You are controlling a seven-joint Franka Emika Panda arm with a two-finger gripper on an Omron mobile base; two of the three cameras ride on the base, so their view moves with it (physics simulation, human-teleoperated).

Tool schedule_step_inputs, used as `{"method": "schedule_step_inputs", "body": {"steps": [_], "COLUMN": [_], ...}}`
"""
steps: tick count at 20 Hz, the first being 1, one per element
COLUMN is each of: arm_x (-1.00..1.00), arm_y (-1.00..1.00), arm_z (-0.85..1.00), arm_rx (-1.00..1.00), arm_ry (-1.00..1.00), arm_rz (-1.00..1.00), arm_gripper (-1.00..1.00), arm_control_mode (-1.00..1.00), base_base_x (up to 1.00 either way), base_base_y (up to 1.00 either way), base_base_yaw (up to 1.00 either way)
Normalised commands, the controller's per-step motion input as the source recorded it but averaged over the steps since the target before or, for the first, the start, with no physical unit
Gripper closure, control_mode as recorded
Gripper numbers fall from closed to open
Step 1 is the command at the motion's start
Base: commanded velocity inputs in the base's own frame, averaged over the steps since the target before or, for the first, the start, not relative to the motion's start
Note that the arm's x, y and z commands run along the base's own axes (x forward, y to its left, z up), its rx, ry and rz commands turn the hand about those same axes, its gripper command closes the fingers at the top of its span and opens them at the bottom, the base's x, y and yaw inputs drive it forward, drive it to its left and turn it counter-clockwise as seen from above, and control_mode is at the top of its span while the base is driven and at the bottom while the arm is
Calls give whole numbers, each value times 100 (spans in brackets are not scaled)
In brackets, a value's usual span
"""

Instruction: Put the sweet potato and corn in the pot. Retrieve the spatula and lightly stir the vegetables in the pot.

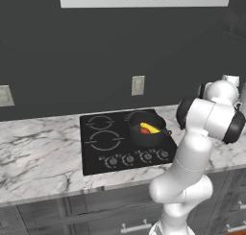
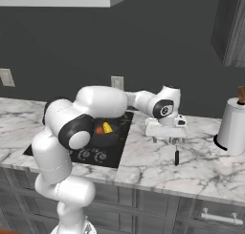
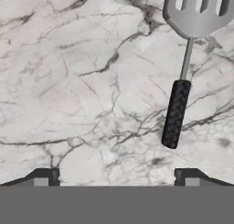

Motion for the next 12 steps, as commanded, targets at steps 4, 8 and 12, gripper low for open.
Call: {"method": "schedule_step_inputs", "body": {"steps": [4, 8, 12], "arm_x": [-23, -1, 16], "arm_y": [-22, -16, -24], "arm_z": [-10, -22, -53], "arm_rx": [0, 0, 0], "arm_ry": [-12, -14, -10], "arm_rz": [-2, 0, 0], "arm_gripper": [-100, -100, -100], "arm_control_mode": [-100, -100, -100], "base_base_x": [0, 0, 0], "base_base_y": [0, 0, 0], "base_base_yaw": [0, 0, 0]}}
